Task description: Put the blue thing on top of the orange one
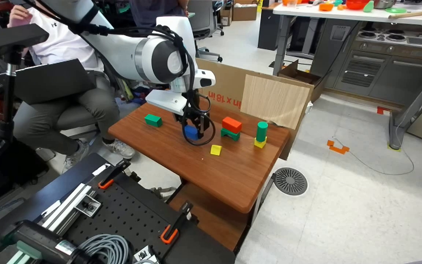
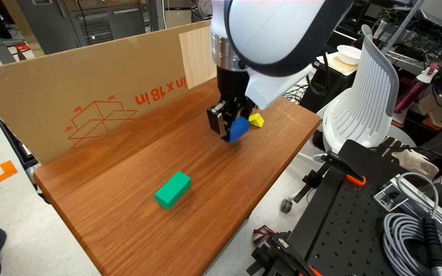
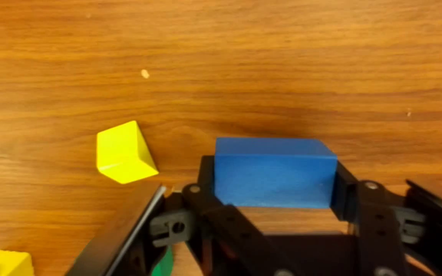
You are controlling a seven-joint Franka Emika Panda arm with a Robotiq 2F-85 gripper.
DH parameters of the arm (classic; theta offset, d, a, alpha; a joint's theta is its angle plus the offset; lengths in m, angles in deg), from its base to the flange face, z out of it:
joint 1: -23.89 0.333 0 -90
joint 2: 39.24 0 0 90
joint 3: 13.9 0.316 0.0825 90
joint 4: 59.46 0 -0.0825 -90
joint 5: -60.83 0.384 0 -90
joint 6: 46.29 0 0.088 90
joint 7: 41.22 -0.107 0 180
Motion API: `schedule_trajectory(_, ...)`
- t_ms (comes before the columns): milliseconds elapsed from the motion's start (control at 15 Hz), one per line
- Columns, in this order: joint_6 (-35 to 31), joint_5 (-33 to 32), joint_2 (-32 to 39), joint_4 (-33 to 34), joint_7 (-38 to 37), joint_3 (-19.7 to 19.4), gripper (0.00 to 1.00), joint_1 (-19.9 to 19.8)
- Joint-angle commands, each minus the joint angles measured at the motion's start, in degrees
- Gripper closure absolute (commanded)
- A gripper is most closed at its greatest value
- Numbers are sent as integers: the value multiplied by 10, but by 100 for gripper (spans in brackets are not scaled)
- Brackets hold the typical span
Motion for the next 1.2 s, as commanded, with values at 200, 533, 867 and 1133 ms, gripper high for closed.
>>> schedule_trajectory(200, 86, 2, -53, 27, 59, -4, 58, -54)
schedule_trajectory(533, 112, 4, -33, 78, 70, -2, 58, -71)
schedule_trajectory(867, 123, 8, -2, 124, 70, -1, 58, -74)
schedule_trajectory(1133, 134, 7, 28, 161, 67, -4, 58, -77)
